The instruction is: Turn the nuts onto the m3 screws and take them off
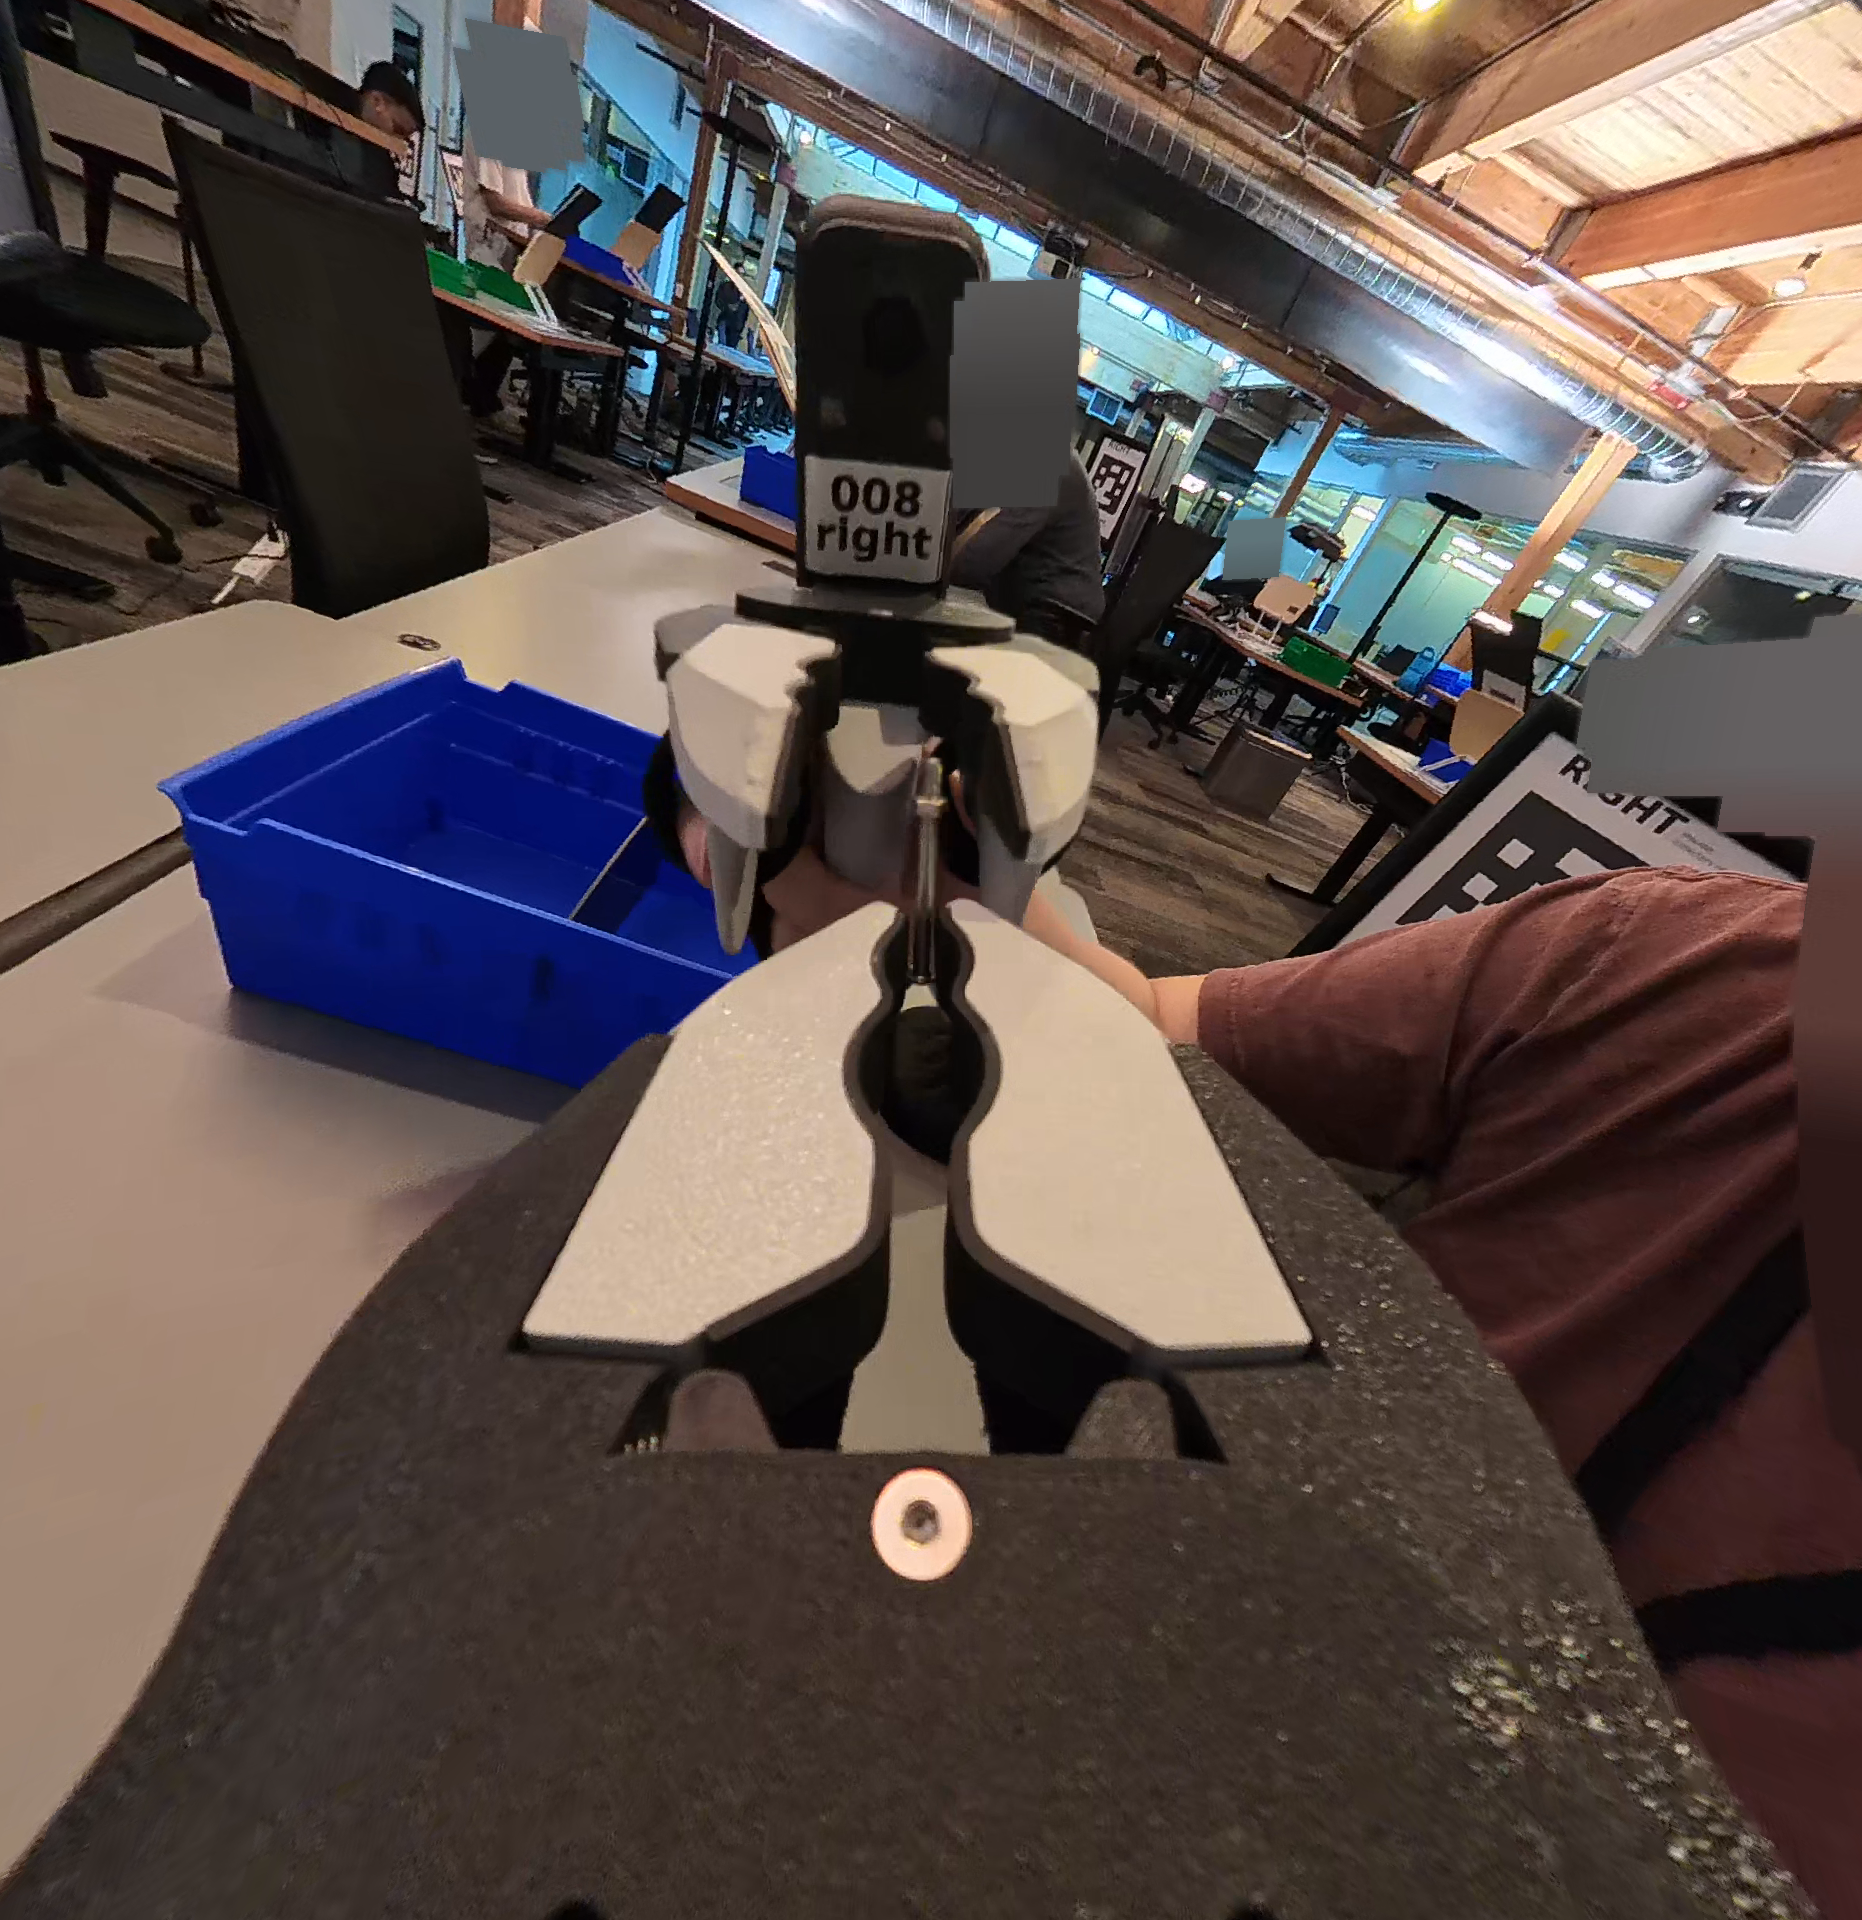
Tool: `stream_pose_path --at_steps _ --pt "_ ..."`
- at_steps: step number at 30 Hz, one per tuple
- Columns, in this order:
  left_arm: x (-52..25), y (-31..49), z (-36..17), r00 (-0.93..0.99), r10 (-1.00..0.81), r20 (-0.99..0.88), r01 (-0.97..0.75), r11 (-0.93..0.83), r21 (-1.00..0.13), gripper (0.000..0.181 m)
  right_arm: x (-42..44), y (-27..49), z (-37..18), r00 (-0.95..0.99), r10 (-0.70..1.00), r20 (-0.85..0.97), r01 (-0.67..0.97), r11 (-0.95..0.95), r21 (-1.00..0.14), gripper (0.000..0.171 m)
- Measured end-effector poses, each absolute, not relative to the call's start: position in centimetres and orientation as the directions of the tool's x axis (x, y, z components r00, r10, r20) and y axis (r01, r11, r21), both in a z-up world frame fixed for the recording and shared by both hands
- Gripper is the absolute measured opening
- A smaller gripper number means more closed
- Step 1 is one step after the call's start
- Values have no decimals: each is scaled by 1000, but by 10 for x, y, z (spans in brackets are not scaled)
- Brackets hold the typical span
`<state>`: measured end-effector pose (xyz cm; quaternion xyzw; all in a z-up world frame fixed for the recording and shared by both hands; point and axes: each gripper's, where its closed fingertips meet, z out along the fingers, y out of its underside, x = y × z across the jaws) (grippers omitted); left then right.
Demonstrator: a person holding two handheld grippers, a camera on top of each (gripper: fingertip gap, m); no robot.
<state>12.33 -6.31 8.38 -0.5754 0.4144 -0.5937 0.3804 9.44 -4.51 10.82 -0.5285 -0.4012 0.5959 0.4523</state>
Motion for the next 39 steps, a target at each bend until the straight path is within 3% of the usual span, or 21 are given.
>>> stream_pose_path --at_steps 8,20,30,33,39 --pt "125 -64 82 -59 -913 403 -29 -402 -915 4 99 -48 113 -88 948 -306 -133 -316 -939 3" --pt "120 -59 69 -16 -896 445 -127 -439 -889 2 91 -45 91 -92 920 -380 -22 -384 -923 2" --pt "121 -62 61 -53 -857 512 -171 -497 -851 2 91 -43 89 -89 927 -363 -25 -367 -930 3" --pt "119 -60 65 -43 -870 490 -145 -480 -865 2 94 -39 97 -47 942 -332 -77 -335 -939 31" --pt "120 -63 67 -11 -912 409 -162 -402 -901 2 85 -43 92 -12 956 -294 -38 -294 -955 32"
